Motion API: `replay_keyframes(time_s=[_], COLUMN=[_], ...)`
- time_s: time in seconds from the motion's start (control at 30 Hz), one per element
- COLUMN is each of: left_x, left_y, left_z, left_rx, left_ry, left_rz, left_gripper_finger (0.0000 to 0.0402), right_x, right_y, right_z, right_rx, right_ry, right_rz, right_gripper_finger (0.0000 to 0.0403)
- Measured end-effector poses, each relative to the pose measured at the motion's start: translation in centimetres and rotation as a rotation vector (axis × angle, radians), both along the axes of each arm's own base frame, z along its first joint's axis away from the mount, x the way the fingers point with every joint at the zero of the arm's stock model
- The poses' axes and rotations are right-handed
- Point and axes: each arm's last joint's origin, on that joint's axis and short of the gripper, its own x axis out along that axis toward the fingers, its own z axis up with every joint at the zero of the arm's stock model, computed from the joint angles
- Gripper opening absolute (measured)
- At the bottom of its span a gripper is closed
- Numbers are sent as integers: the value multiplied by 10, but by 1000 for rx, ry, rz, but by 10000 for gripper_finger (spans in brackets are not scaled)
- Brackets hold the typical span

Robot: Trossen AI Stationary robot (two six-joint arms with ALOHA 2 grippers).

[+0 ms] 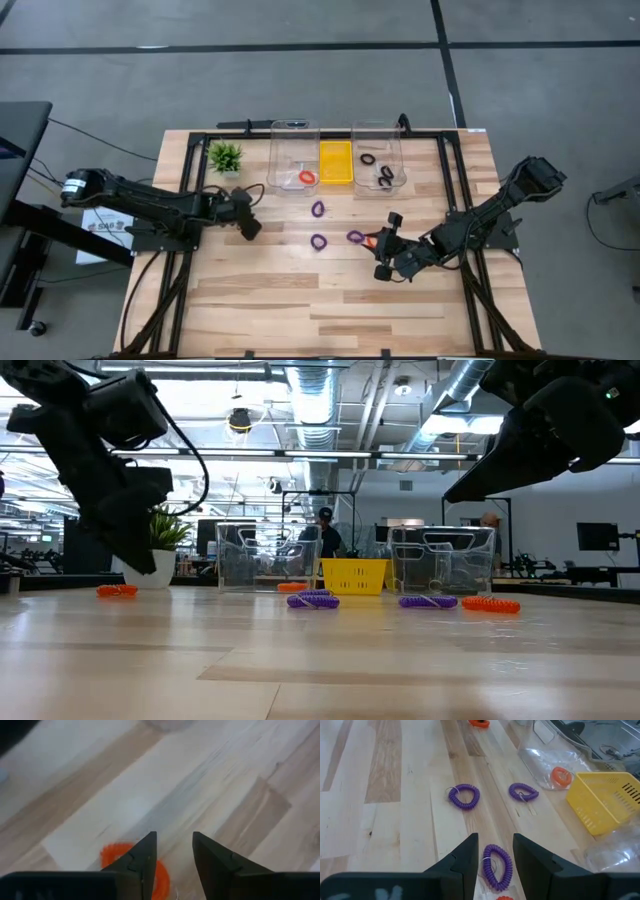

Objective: Sort spring keychains
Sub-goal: Put the left orange spring keychain into the left transparent bin

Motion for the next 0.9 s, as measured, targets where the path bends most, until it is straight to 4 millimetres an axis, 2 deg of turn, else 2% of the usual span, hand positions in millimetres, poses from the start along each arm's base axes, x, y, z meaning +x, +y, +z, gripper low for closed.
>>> replay_keyframes(time_s=[0.37, 0.63, 0.9], left_x=[-7, -20, -21], left_y=[0, -4, -3], left_z=[-3, -24, -26], left_rx=[-43, -130, -139], left_ry=[52, 101, 100], left_rz=[52, 67, 71], left_gripper_finger=[106, 106, 98], right_x=[0, 0, 0], right_y=[0, 0, 0], right_z=[0, 0, 0], right_rx=[1, 1, 2], right_ry=[0, 1, -2], right_rz=[1, 1, 1], right_gripper_finger=[114, 114, 114])
